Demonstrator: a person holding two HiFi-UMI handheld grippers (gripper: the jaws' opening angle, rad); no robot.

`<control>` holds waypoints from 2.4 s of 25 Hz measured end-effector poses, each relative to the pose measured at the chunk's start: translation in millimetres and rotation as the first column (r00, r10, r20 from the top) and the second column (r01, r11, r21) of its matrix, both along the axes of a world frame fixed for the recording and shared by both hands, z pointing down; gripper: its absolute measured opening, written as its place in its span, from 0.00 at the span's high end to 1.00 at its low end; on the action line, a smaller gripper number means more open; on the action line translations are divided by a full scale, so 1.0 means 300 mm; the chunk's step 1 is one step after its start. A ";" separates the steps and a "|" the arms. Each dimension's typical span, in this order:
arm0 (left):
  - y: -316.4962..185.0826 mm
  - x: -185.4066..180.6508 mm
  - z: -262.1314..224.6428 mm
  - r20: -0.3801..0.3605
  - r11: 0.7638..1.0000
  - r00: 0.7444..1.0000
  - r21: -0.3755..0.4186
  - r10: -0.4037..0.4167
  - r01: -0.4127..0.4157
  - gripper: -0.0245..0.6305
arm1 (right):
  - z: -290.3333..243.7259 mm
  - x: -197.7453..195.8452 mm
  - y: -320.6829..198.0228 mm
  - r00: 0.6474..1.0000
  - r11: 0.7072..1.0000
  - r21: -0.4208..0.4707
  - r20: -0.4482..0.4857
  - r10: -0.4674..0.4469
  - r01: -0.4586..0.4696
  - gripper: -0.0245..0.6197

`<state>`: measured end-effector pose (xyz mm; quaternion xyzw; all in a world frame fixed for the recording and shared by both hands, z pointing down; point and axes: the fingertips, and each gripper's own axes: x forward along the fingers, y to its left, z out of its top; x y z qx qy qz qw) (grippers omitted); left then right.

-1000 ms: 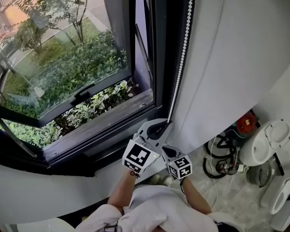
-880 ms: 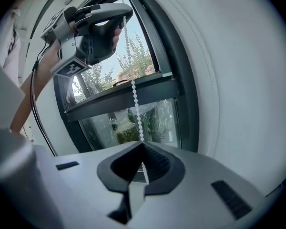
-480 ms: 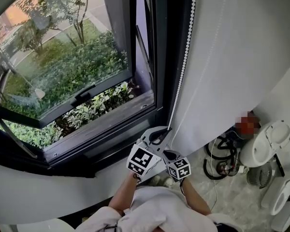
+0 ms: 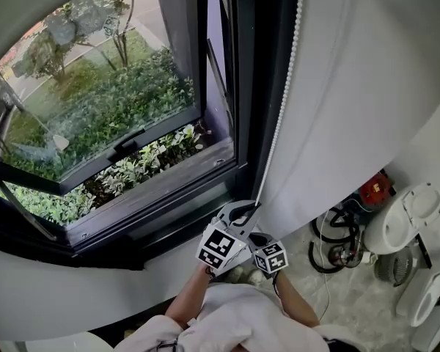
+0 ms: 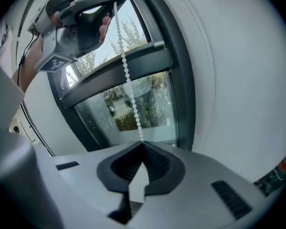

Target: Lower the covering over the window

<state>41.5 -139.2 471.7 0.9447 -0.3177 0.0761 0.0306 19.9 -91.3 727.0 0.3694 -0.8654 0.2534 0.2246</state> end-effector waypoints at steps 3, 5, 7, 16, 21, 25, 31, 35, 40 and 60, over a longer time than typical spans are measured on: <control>0.008 0.006 0.040 0.009 1.000 1.000 -0.021 0.005 -0.005 0.93 | 0.036 0.006 0.015 1.000 1.000 -0.021 -0.026 -0.006 0.005 0.97; 0.012 0.008 0.060 0.011 1.000 1.000 -0.029 0.007 -0.007 0.93 | 0.054 0.009 0.025 0.999 1.000 -0.028 -0.038 -0.006 0.005 0.96; 0.013 0.006 0.070 0.008 1.000 1.000 -0.026 0.007 -0.007 0.93 | 0.064 0.009 0.029 0.999 1.000 -0.022 -0.053 -0.005 0.003 0.96; 0.012 -0.005 0.074 0.014 1.000 1.000 -0.012 0.008 -0.008 0.93 | -0.019 -0.006 0.012 0.997 0.997 0.073 -0.076 -0.018 0.023 0.72; 0.007 -0.013 0.080 0.001 1.000 1.000 -0.006 0.007 -0.007 0.93 | -0.182 0.046 -0.016 0.998 0.989 0.146 -0.041 0.038 -0.032 0.70; -0.006 -0.022 0.081 -0.012 1.000 1.000 0.004 -0.001 0.001 0.93 | -0.361 0.110 -0.044 0.994 0.971 0.212 0.018 0.108 -0.110 0.72; -0.021 -0.028 0.086 -0.017 1.000 1.000 0.014 -0.009 0.010 0.93 | -0.718 0.168 -0.098 0.986 0.905 0.394 0.095 0.137 -0.164 0.75; -0.025 -0.031 0.079 -0.026 1.000 1.000 0.016 -0.016 0.016 0.93 | -0.896 0.164 -0.121 0.988 0.865 0.480 0.110 0.107 -0.147 0.75; -0.023 -0.026 0.072 -0.034 1.000 0.999 0.022 -0.017 0.017 0.93 | -1.098 0.112 -0.133 0.991 0.809 0.579 0.131 0.028 -0.100 0.76; -0.002 -0.008 0.119 -0.002 1.000 1.000 0.017 -0.021 0.021 0.93 | -1.307 0.024 -0.221 0.958 0.710 0.676 0.286 -0.007 -0.197 0.96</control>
